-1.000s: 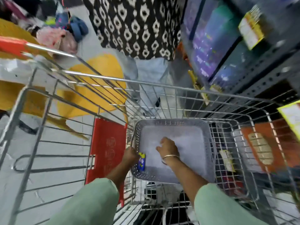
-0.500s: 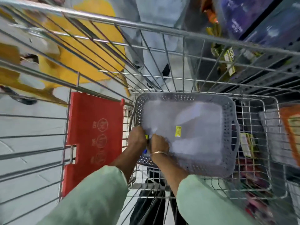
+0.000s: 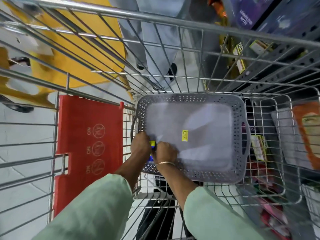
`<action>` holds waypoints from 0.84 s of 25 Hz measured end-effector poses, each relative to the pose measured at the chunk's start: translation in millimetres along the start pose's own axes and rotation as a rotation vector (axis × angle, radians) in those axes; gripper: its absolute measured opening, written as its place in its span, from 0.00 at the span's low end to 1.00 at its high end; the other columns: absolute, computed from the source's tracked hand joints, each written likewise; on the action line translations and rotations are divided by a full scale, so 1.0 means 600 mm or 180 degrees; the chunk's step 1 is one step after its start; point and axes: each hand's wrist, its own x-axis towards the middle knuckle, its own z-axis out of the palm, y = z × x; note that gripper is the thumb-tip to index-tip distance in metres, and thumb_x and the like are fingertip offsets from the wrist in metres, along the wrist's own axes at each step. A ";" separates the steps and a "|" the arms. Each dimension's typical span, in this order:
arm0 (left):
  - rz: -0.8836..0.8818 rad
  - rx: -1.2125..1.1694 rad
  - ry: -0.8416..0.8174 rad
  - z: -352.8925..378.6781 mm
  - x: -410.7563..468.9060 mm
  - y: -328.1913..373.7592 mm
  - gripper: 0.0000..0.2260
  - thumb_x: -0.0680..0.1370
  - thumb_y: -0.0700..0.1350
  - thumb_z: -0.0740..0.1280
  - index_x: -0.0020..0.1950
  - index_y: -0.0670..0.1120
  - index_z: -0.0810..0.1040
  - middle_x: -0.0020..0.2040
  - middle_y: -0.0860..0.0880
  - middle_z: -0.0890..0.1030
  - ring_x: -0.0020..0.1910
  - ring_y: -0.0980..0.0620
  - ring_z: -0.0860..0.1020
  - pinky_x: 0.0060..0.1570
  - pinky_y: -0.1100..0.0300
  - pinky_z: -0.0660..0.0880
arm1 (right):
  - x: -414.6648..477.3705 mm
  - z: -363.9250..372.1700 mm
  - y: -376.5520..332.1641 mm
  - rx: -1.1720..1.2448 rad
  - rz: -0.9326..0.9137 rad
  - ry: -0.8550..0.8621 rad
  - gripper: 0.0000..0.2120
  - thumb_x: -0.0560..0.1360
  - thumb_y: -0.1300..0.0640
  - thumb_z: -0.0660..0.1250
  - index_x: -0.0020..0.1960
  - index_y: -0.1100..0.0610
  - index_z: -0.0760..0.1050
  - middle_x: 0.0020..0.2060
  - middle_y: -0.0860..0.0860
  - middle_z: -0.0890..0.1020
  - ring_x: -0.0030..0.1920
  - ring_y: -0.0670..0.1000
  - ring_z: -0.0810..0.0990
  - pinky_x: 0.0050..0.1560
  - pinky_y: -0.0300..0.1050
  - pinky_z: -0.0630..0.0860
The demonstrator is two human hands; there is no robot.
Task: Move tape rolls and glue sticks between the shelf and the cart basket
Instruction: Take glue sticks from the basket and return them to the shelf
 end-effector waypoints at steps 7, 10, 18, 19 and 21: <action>-0.0099 0.0069 -0.0076 0.009 0.011 -0.008 0.12 0.71 0.37 0.65 0.54 0.37 0.79 0.56 0.34 0.80 0.56 0.37 0.79 0.52 0.49 0.77 | -0.020 -0.047 0.023 0.0256 0.0114 0.0061 0.14 0.73 0.54 0.67 0.53 0.62 0.79 0.53 0.61 0.83 0.55 0.61 0.80 0.51 0.50 0.78; 0.0181 -0.0112 -0.0095 -0.017 -0.017 0.000 0.11 0.70 0.39 0.69 0.49 0.36 0.81 0.51 0.32 0.81 0.52 0.36 0.80 0.46 0.49 0.76 | -0.039 -0.113 0.039 0.0514 0.0226 0.0281 0.14 0.72 0.55 0.67 0.54 0.64 0.76 0.54 0.63 0.81 0.56 0.62 0.78 0.52 0.51 0.77; 0.1098 -0.1991 -0.0594 -0.131 -0.130 0.171 0.06 0.66 0.43 0.67 0.30 0.45 0.74 0.30 0.39 0.79 0.25 0.54 0.82 0.28 0.56 0.80 | -0.157 -0.397 0.065 0.1500 0.0319 0.1738 0.11 0.72 0.59 0.67 0.53 0.63 0.76 0.51 0.64 0.82 0.54 0.64 0.79 0.50 0.52 0.75; 0.1301 -0.2301 -0.0731 -0.148 -0.167 0.209 0.09 0.70 0.39 0.67 0.30 0.46 0.73 0.28 0.43 0.77 0.20 0.61 0.78 0.23 0.63 0.77 | -0.184 -0.436 0.079 0.1558 0.0310 0.2037 0.10 0.72 0.60 0.66 0.52 0.63 0.77 0.51 0.65 0.82 0.54 0.64 0.78 0.50 0.52 0.74; 0.1689 -0.2685 -0.0846 -0.167 -0.230 0.288 0.13 0.74 0.36 0.65 0.30 0.45 0.73 0.20 0.51 0.77 0.18 0.62 0.76 0.20 0.67 0.75 | -0.237 -0.507 0.116 0.1613 0.0328 0.2616 0.09 0.72 0.60 0.66 0.49 0.63 0.78 0.48 0.65 0.83 0.52 0.64 0.79 0.48 0.54 0.75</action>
